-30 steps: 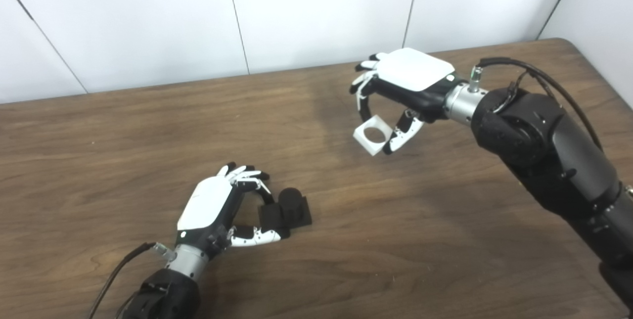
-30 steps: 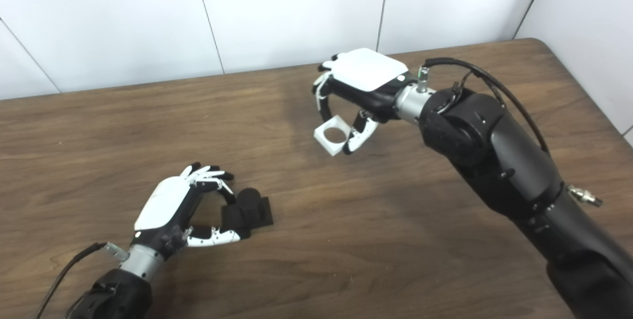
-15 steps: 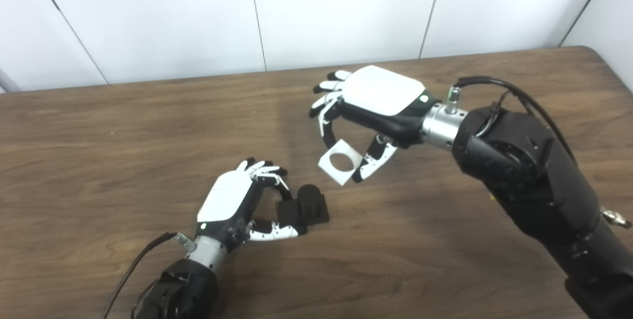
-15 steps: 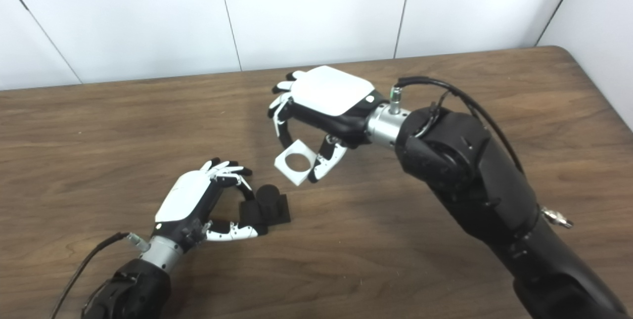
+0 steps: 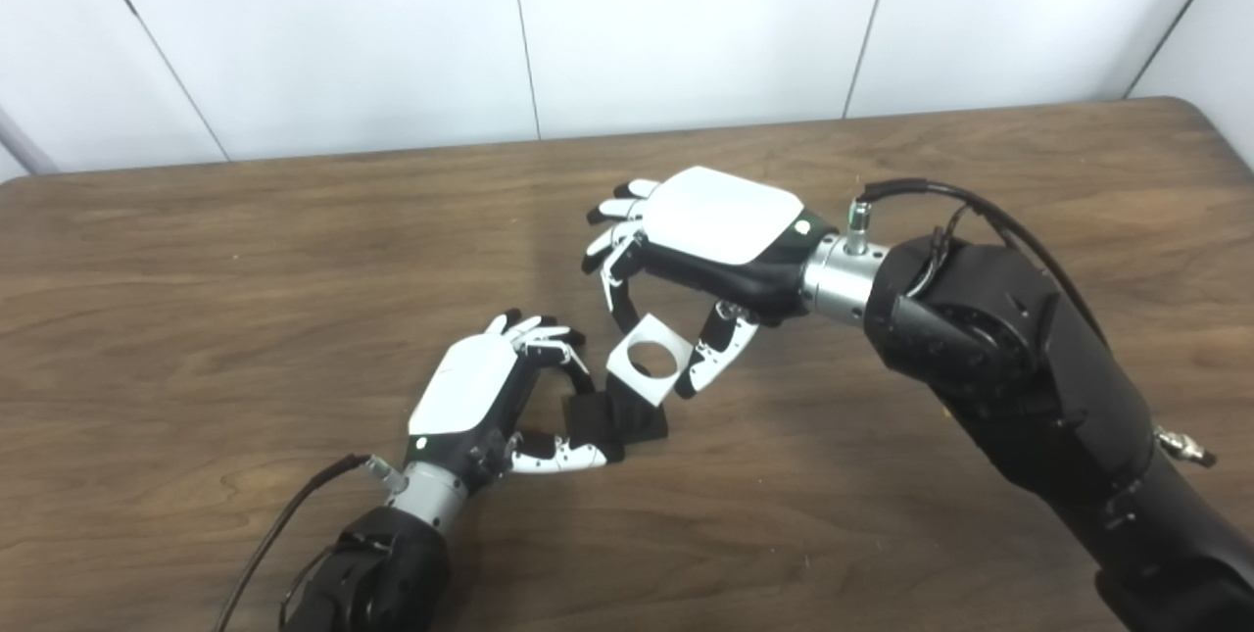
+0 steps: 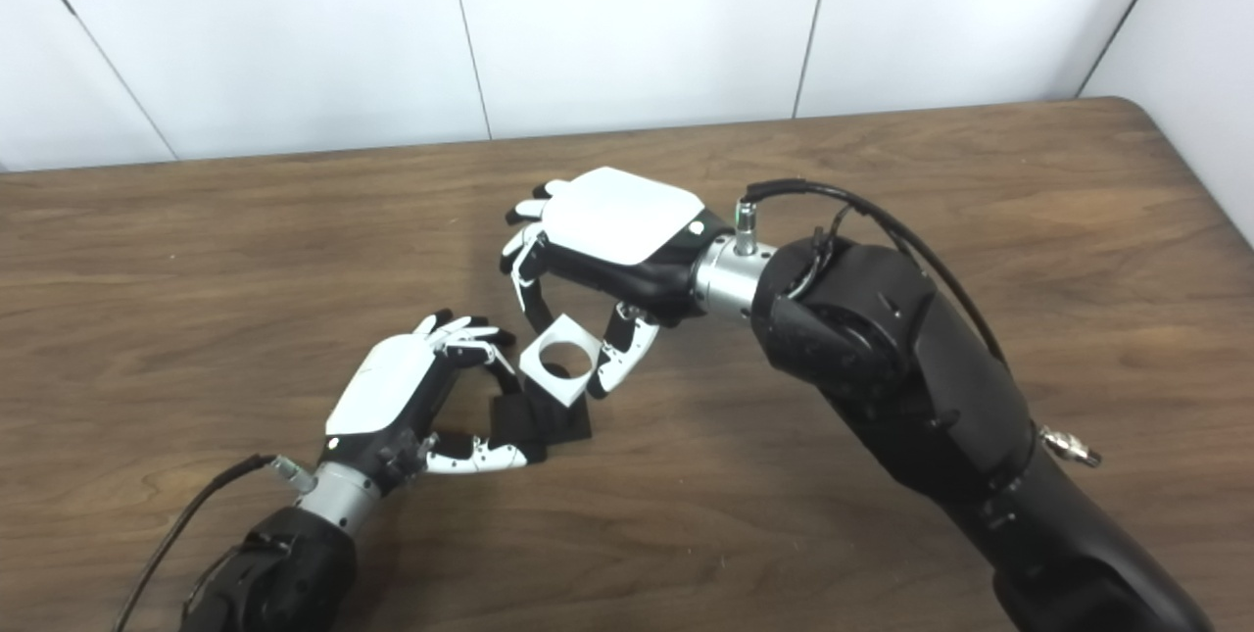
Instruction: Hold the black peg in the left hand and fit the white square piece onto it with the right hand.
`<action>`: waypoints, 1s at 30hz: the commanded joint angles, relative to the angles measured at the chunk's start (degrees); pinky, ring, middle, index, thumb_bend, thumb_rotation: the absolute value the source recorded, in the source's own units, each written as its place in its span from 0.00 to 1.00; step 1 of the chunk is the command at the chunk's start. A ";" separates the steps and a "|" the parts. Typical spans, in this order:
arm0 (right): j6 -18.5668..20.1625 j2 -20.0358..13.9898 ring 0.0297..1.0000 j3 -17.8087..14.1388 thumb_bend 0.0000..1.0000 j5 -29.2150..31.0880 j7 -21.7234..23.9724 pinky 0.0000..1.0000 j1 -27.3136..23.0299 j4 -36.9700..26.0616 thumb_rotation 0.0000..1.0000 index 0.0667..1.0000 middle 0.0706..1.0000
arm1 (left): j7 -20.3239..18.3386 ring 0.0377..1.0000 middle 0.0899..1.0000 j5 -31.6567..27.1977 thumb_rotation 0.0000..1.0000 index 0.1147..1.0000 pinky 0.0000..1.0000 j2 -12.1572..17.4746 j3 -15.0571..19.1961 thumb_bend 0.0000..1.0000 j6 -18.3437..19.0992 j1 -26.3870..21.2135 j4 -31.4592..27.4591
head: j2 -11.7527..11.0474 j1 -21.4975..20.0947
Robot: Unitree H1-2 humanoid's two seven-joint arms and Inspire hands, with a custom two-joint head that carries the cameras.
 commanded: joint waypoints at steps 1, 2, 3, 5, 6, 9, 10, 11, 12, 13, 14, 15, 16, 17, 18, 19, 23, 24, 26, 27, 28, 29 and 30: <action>-1.45 -0.03 0.94 -0.45 0.52 -0.31 -0.70 0.99 -1.34 -0.40 0.13 0.45 0.79 | -2.43 0.88 0.77 0.64 0.06 0.42 1.00 -0.24 -1.79 0.52 0.75 0.91 1.88 | 0.10 0.00; -1.58 -0.03 0.94 -0.44 0.52 -0.36 -0.72 0.99 -1.17 -0.30 0.13 0.45 0.79 | -2.45 0.89 0.77 0.65 0.06 0.42 1.00 -0.26 -1.79 0.52 0.78 0.90 1.87 | 0.12 0.03; -1.70 -0.01 0.94 -0.46 0.52 -0.42 -0.69 0.99 -1.06 -0.25 0.13 0.45 0.79 | -2.48 0.89 0.77 0.66 0.06 0.42 1.00 -0.28 -1.78 0.52 0.79 0.89 1.86 | 0.12 0.03; -2.02 0.08 0.94 -0.50 0.52 -0.57 -0.81 0.99 -0.68 -0.11 0.13 0.45 0.79 | -2.48 0.88 0.77 0.62 0.06 0.42 1.00 -0.42 -1.70 0.52 0.81 0.89 1.83 | 0.15 0.09; -2.27 0.11 0.93 -0.51 0.52 -0.64 -0.92 0.98 -0.52 0.02 0.13 0.45 0.79 | -2.42 0.88 0.77 0.70 0.06 0.42 1.00 -0.47 -1.69 0.52 0.79 0.90 1.85 | 0.14 0.08; -2.88 0.28 0.93 -0.43 0.52 -1.02 -0.98 0.98 -0.28 0.45 0.13 0.45 0.79 | -2.46 0.88 0.77 0.93 0.06 0.42 1.00 -0.54 -1.68 0.52 0.83 0.89 1.72 | 0.17 0.11; -2.97 0.35 0.93 -0.33 0.52 -1.26 -0.87 0.98 -0.28 0.53 0.13 0.45 0.79 | -2.44 0.88 0.77 0.99 0.06 0.42 1.00 -0.54 -1.68 0.52 0.80 0.88 1.70 | 0.20 0.13; -3.05 0.44 0.94 -0.26 0.52 -1.42 -0.87 0.98 -0.25 0.63 0.13 0.45 0.79 | -2.45 0.88 0.77 1.06 0.06 0.42 1.00 -0.51 -1.68 0.52 0.79 0.87 1.69 | 0.20 0.13; -3.08 0.53 0.94 -0.20 0.52 -1.52 -0.86 0.98 -0.22 0.71 0.13 0.45 0.79 | -2.47 0.88 0.77 1.10 0.06 0.42 1.00 -0.51 -1.68 0.52 0.79 0.87 1.67 | 0.20 0.09; -3.09 0.60 0.94 -0.15 0.52 -1.57 -0.82 0.98 -0.21 0.79 0.13 0.45 0.80 | -2.47 0.88 0.77 1.15 0.06 0.42 1.00 -0.48 -1.69 0.52 0.77 0.86 1.67 | 0.21 0.08; -3.14 0.69 0.94 -0.14 0.52 -1.51 -0.87 0.98 -0.21 0.90 0.13 0.45 0.80 | -2.41 0.88 0.77 1.13 0.06 0.42 1.00 -0.49 -1.67 0.52 0.71 0.87 1.70 | 0.23 0.08; -3.21 0.77 0.94 -0.12 0.52 -1.48 -0.94 0.98 -0.24 1.04 0.13 0.45 0.80 | -2.38 0.88 0.77 1.16 0.06 0.42 1.00 -0.50 -1.65 0.52 0.72 0.88 1.71 | 0.23 0.08; -3.41 0.85 0.94 -0.14 0.52 -1.42 -1.19 0.98 -0.25 1.30 0.13 0.45 0.80 | -2.45 0.88 0.77 1.24 0.06 0.42 1.00 -0.49 -1.67 0.52 0.79 0.86 1.70 | 0.24 0.05; -3.56 0.99 0.94 -0.23 0.52 -1.31 -1.51 0.98 -0.22 1.57 0.13 0.45 0.80 | -2.45 0.88 0.77 1.27 0.06 0.42 1.00 -0.50 -1.68 0.52 0.79 0.86 1.70 | 0.24 0.05; -3.74 1.17 0.94 -0.35 0.52 -1.18 -1.85 0.98 -0.16 1.82 0.13 0.45 0.79 | -2.47 0.88 0.77 1.27 0.06 0.42 1.00 -0.50 -1.68 0.52 0.79 0.84 1.71 | 0.24 0.05; -3.89 1.34 0.94 -0.46 0.52 -1.18 -2.10 0.97 -0.11 2.04 0.13 0.45 0.79 | -2.53 0.88 0.77 1.24 0.06 0.42 1.00 -0.50 -1.68 0.52 0.83 0.84 1.70 | 0.24 0.05; -3.68 1.82 0.94 -0.69 0.52 -1.68 -1.96 0.98 -0.11 2.22 0.13 0.45 0.80 | -2.59 0.88 0.77 0.83 0.06 0.42 1.00 -0.58 -1.65 0.52 0.75 0.92 1.86 | 0.17 -0.12; -3.67 1.88 0.95 -0.71 0.52 -1.77 -1.91 0.98 -0.12 2.21 0.13 0.45 0.80 | -2.59 0.89 0.77 0.72 0.06 0.42 1.00 -0.61 -1.64 0.52 0.74 0.94 1.92 | 0.17 -0.12; -3.80 2.02 0.95 -0.76 0.52 -1.92 -2.04 0.98 -0.13 2.39 0.13 0.45 0.80 | -2.66 0.89 0.77 0.63 0.06 0.42 1.00 -0.66 -1.62 0.52 0.86 0.98 1.97 | 0.16 -0.11; -3.84 2.10 0.95 -0.80 0.52 -1.97 -2.11 0.98 -0.12 2.48 0.13 0.45 0.80 | -2.69 0.89 0.77 0.74 0.06 0.42 1.00 -0.64 -1.66 0.52 0.87 0.96 1.97 | 0.16 -0.11; -3.88 2.18 0.95 -0.83 0.52 -2.03 -2.18 0.98 -0.11 2.57 0.13 0.45 0.80 | -2.64 0.88 0.77 0.84 0.06 0.42 1.00 -0.62 -1.69 0.52 0.82 0.94 2.00 | 0.16 -0.11; -3.97 2.24 0.95 -0.84 0.52 -2.09 -2.27 0.98 -0.11 2.70 0.13 0.45 0.80 | -2.59 0.88 0.77 0.85 0.06 0.42 1.00 -0.61 -1.70 0.52 0.75 0.90 2.07 | 0.10 -0.23; -4.02 2.28 0.95 -0.79 0.52 -2.22 -2.22 0.99 -0.13 2.79 0.13 0.45 0.80 | -2.61 0.88 0.77 0.86 0.06 0.42 1.00 -0.62 -1.69 0.52 0.79 0.87 2.10 | 0.10 -0.23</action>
